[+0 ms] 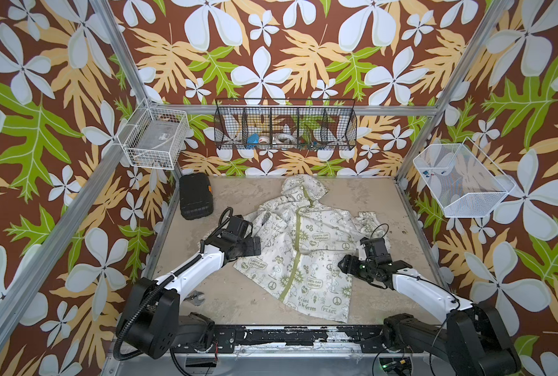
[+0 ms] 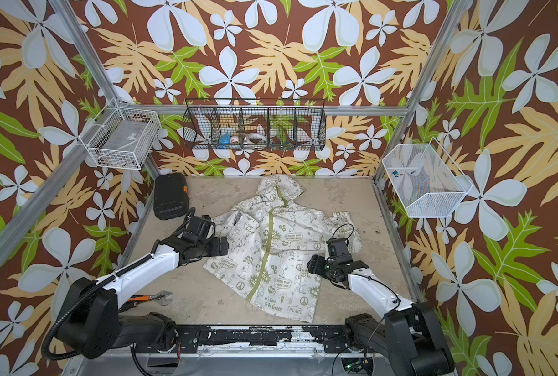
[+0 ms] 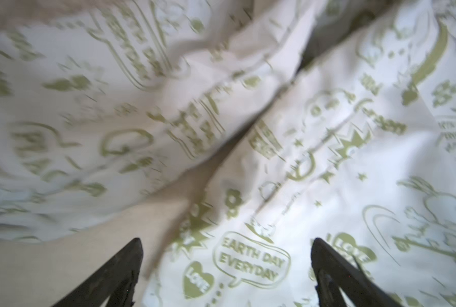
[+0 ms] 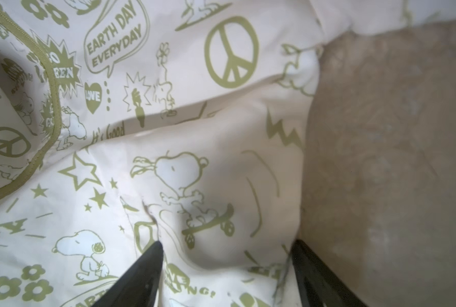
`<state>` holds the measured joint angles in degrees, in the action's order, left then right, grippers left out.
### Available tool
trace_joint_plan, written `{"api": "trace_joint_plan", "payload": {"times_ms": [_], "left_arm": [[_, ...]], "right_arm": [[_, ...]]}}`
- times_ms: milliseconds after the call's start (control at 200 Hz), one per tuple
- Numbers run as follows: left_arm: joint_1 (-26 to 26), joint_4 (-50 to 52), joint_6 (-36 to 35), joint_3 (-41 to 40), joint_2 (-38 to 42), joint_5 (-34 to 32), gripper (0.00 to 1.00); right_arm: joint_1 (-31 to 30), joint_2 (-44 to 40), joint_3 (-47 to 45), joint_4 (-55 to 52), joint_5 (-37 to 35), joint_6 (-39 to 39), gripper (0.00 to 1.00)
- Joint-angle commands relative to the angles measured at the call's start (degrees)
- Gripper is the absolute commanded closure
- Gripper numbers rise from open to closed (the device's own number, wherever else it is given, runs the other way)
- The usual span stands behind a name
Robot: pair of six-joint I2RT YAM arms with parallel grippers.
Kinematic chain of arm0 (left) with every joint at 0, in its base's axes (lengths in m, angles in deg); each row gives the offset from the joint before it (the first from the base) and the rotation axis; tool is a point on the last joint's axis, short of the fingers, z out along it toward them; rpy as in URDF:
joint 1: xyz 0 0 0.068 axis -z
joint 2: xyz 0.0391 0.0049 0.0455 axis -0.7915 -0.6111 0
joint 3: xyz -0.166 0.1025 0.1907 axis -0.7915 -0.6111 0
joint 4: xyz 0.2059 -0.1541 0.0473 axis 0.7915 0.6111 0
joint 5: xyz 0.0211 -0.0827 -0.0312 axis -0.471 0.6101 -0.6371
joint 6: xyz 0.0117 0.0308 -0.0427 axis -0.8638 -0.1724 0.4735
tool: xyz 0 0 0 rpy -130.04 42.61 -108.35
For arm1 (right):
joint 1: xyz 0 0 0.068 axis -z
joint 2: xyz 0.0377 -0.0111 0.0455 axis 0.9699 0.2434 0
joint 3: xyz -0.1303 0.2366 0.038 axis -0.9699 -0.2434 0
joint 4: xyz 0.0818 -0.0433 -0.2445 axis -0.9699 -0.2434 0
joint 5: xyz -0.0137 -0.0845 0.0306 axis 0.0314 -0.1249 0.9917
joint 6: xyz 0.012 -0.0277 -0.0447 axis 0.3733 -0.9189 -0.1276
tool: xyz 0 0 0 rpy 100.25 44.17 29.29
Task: Unzip the jacket
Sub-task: Flatten out the jacket at the center of the board.
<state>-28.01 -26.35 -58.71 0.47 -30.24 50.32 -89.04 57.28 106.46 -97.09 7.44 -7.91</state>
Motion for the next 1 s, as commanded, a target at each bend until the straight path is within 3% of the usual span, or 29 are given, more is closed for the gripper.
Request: {"api": "trace_joint_plan", "payload": {"times_ms": [0,245,350,405,520,636,711,866,991], "left_arm": [[1.61,-0.99,6.04,-3.31,-0.29,2.19,0.06],[1.61,-5.83,11.88,-7.83,-5.46,1.25,0.15],[1.61,-5.92,14.42,-8.22,-8.86,3.11,0.34],[1.76,-7.04,16.63,-10.11,-8.89,4.5,0.42],[3.21,-12.57,24.94,-18.74,-2.5,5.98,0.64],[4.77,-12.66,31.96,-25.85,4.44,8.6,0.83],[7.15,-9.14,34.77,-28.05,9.33,8.35,0.89],[11.34,1.88,39.99,-28.21,22.2,5.33,1.0],[11.92,8.74,41.89,-25.47,28.56,2.72,1.0]], "right_arm": [[-0.1,-1.22,-1.85,-3.77,3.56,3.54,0.26],[-0.04,-0.15,-6.21,-0.9,4.71,5.43,0.36],[0.38,-0.91,-4.47,-2.54,1.08,5.35,0.48],[1.51,-0.97,-3.32,-2.36,0.2,5.32,0.5],[7.04,1.11,-2.36,1.35,2.74,5.69,0.5],[13.92,5.98,0.31,2.43,5.07,4.33,0.35],[16.8,8.73,3.28,1.9,5.09,2.33,0.29],[18.31,13.33,11.83,1.46,7.56,-2.02,0.29],[18.23,16.31,18.37,1.91,9.01,-3.78,0.28]]}}
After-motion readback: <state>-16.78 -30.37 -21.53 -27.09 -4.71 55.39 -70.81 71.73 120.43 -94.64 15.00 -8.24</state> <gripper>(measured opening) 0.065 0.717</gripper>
